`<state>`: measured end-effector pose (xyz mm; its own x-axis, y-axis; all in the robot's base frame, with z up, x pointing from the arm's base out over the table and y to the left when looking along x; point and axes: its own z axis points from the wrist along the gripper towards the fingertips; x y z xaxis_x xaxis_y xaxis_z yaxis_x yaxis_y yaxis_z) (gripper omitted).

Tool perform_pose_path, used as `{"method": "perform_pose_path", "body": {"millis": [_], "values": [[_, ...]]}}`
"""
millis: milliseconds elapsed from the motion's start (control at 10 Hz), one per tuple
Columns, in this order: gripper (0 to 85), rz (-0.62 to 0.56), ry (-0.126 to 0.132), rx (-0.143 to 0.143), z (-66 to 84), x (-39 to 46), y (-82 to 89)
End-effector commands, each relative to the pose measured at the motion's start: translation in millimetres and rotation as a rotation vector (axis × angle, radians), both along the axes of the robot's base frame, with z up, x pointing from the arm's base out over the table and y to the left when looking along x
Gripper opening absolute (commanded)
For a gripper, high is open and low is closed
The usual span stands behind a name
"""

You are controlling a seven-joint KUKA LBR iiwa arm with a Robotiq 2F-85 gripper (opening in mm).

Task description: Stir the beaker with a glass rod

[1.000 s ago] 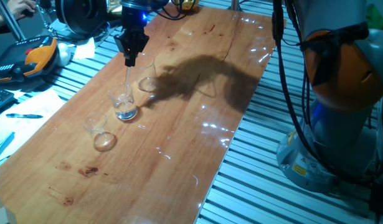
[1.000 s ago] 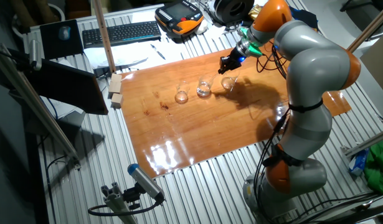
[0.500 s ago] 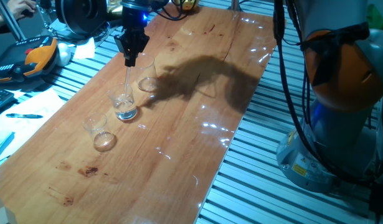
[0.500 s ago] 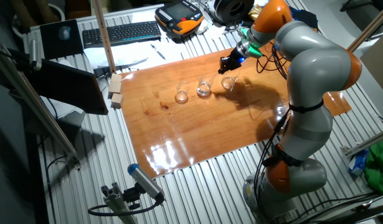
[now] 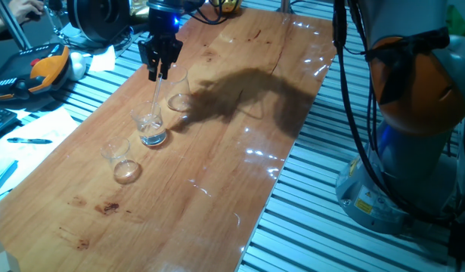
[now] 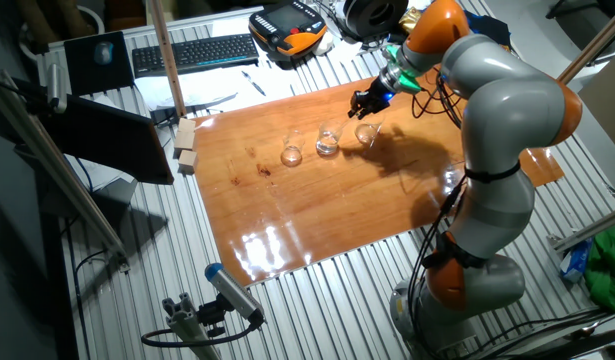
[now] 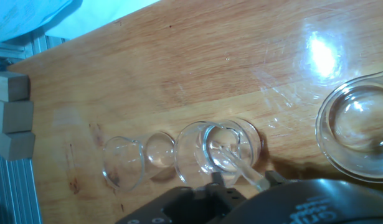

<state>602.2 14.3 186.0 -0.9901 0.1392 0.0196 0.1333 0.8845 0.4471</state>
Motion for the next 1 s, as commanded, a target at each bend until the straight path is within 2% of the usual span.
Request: {"method": "perform_pose_path", "body": {"millis": [0,400,600,700,800,900], "values": [[51.0,0.004,-0.002,-0.010,1.0,0.1,-0.3],[51.0,0.017,-0.011,-0.046,5.4,0.5,-1.6],[51.0,0.035,-0.014,-0.092,16.1,2.2,-1.9],[34.0,0.044,-0.013,-0.116,22.3,3.3,-1.6],[34.0,0.060,-0.014,-0.150,29.4,4.0,-1.0],[17.0,0.083,-0.010,-0.179,38.3,5.0,0.2]]}}
